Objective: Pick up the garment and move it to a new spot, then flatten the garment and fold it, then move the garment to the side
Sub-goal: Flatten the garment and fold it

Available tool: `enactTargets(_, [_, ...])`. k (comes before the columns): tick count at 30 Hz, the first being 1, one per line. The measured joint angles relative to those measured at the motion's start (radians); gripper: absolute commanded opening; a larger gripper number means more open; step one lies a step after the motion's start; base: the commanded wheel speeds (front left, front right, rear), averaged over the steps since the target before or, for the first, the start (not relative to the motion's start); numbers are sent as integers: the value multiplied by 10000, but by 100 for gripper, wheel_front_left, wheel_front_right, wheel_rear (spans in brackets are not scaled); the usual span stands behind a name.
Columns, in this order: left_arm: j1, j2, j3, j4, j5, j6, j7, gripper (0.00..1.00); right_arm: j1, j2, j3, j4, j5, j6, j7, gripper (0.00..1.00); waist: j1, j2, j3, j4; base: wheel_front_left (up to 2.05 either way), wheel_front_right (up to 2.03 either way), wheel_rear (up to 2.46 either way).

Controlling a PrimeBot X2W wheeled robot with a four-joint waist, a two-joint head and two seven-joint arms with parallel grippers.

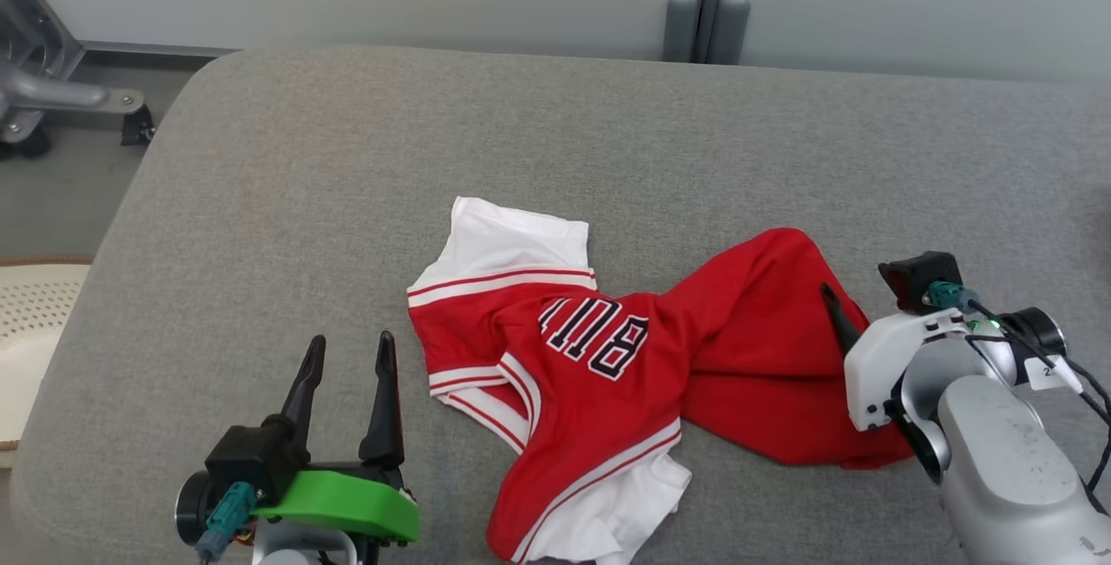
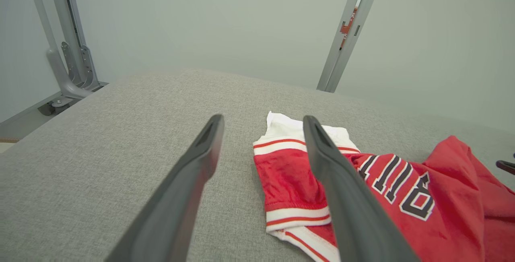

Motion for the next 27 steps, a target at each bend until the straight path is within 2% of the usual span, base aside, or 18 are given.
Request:
enactTargets(6, [-50,-13,-94,56,21,-15,0,100,-799,-46,337,1749,648,0,548,100,0,0,132,420,0,0,0])
enactTargets(9, [-109,-15,-107,63,21,-27,0,100,-1156,-17,619,2424,1348,0,986,100,0,0,183,612,0,0,0])
enactTargets(10, [-120,-17,-111,63,21,-31,0,100,-1281,-17,748,2583,1555,0,1099,96,0,0,196,675,0,0,0])
enactTargets(11, [-126,-17,-123,65,21,-35,0,100,-1406,-52,882,2713,1756,-2,1158,36,0,0,207,737,0,0,0])
enactTargets(12, [-130,-21,-136,65,23,-40,0,100,-1498,-104,970,2801,1879,-2,1168,23,0,0,215,783,0,0,0])
enactTargets(13, [-133,-23,-134,65,23,-40,0,100,-1600,-153,1097,2894,2010,0,1168,0,0,0,223,837,0,0,0])
enactTargets(19, [-134,-31,-173,56,42,-61,0,100,-2377,-424,1337,3294,2318,0,389,0,0,0,233,1082,0,0,0])
enactTargets(27, [-135,-36,-219,25,54,-81,0,100,-4326,-725,780,4194,1365,0,-1095,0,0,0,231,1359,0,0,0])
